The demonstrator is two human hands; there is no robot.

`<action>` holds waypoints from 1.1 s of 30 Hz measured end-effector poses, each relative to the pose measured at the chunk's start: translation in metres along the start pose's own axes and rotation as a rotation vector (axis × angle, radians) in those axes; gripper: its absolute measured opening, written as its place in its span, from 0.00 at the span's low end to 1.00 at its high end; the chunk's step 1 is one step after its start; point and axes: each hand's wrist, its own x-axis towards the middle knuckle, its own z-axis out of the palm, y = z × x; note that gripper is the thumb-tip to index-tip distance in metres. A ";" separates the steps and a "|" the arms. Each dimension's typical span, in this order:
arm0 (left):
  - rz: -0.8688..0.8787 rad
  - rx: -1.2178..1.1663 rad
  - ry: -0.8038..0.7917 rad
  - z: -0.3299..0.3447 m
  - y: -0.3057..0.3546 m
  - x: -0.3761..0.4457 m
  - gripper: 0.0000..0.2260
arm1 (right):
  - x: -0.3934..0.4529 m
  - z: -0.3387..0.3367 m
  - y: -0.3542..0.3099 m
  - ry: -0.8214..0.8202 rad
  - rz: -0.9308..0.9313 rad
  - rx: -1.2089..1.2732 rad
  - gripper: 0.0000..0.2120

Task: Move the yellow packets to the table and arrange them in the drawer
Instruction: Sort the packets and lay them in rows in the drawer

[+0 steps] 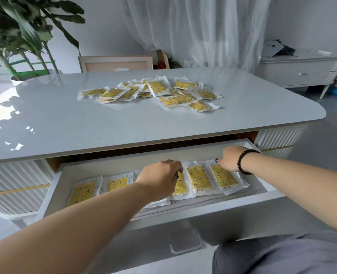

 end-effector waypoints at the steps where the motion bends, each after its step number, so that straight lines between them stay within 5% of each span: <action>1: 0.066 0.077 0.008 -0.006 0.001 -0.004 0.13 | -0.005 -0.010 -0.009 -0.001 -0.027 -0.013 0.17; 6: 0.170 0.226 0.246 -0.056 -0.003 -0.005 0.12 | -0.018 -0.062 -0.041 0.043 -0.045 0.145 0.17; 11: -0.073 0.157 0.470 -0.090 -0.033 0.008 0.11 | -0.017 -0.103 -0.071 0.398 -0.091 0.323 0.05; 15: -0.275 0.000 0.503 -0.090 -0.063 0.022 0.10 | 0.015 -0.101 -0.083 0.544 -0.030 0.288 0.07; 20: -0.317 -0.157 0.531 -0.080 -0.085 0.043 0.14 | 0.078 -0.075 -0.068 0.691 0.115 0.362 0.24; 25: -0.351 -0.044 0.477 -0.074 -0.091 0.050 0.27 | 0.118 -0.071 -0.044 0.603 0.252 0.428 0.35; 33: -0.538 -0.083 0.379 -0.078 -0.093 0.057 0.38 | 0.130 -0.071 -0.051 0.625 -0.065 0.554 0.25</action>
